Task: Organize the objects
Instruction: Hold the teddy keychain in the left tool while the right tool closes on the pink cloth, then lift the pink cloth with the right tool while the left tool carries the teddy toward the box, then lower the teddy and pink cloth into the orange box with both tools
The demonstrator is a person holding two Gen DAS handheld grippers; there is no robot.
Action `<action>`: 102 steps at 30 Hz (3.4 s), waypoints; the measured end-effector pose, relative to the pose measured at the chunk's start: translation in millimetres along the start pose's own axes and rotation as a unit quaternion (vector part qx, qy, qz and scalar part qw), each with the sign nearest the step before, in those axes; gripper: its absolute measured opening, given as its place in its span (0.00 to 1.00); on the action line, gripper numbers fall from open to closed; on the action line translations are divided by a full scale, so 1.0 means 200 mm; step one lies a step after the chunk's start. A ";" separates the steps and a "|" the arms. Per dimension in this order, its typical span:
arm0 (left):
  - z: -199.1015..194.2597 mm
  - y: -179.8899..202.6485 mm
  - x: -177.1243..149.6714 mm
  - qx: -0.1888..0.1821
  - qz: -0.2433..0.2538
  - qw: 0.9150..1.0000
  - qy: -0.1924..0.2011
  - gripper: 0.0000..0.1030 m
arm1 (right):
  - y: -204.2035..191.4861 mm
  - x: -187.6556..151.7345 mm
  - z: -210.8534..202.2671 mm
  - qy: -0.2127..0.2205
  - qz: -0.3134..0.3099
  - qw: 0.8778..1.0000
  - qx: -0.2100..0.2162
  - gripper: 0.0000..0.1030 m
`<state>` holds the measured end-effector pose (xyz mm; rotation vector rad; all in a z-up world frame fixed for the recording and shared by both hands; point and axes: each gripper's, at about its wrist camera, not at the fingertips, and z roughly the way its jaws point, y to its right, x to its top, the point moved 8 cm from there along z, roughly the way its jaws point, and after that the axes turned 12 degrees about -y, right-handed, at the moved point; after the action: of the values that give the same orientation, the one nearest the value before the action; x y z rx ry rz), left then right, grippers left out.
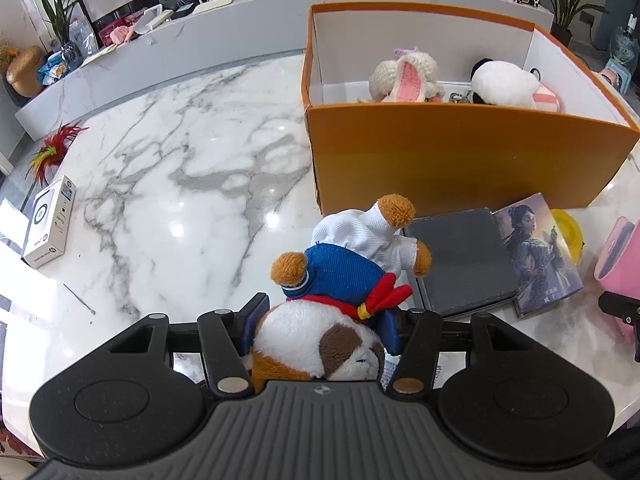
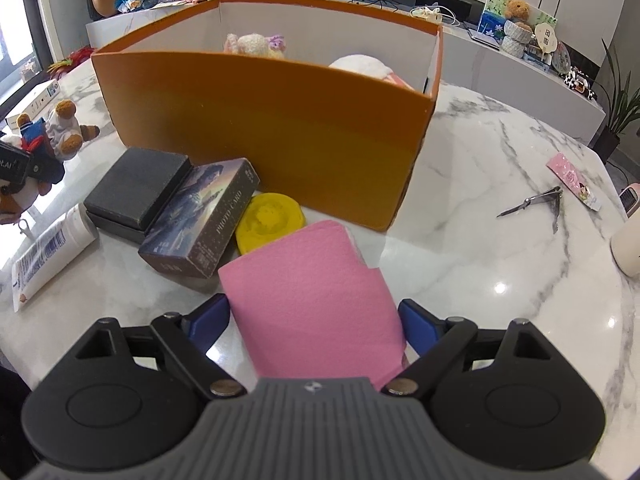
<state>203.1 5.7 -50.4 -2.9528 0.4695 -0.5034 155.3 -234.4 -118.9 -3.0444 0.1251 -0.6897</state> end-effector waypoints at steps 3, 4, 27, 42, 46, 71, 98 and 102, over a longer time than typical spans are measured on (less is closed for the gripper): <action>-0.02 0.01 0.00 0.003 0.003 1.000 0.007 0.63 | -0.01 0.00 -0.03 0.005 -0.001 1.000 0.004 0.88; -0.03 0.01 0.00 0.004 0.004 1.000 0.009 0.63 | -0.01 0.01 -0.04 0.007 -0.001 1.000 0.006 0.87; -0.19 0.07 0.04 -0.012 0.021 0.998 0.050 0.63 | -0.07 0.08 -0.07 0.015 0.021 0.997 0.069 0.33; -0.17 0.02 0.03 -0.010 0.016 0.999 0.046 0.64 | -0.27 0.04 0.15 -0.017 -0.064 0.998 -0.016 0.93; -0.17 0.00 0.04 -0.011 0.014 0.999 0.046 0.64 | -0.17 0.05 0.15 -0.016 -0.013 0.999 0.026 0.79; -0.53 0.01 0.51 -0.068 -0.045 0.980 0.183 0.64 | -0.01 0.58 -0.56 0.170 0.069 0.978 0.097 0.77; 0.06 0.28 0.84 -0.065 -0.035 0.992 0.099 0.57 | 0.09 0.86 0.24 0.015 0.110 0.990 0.085 0.77; 0.08 0.31 0.85 -0.060 -0.028 0.993 0.096 0.57 | 0.08 0.84 0.25 0.009 0.116 0.989 0.092 0.77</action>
<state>343.3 -106.6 -23.1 -3.0540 0.4522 -0.7995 327.3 -264.2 -92.9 -2.7893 0.3870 -0.6705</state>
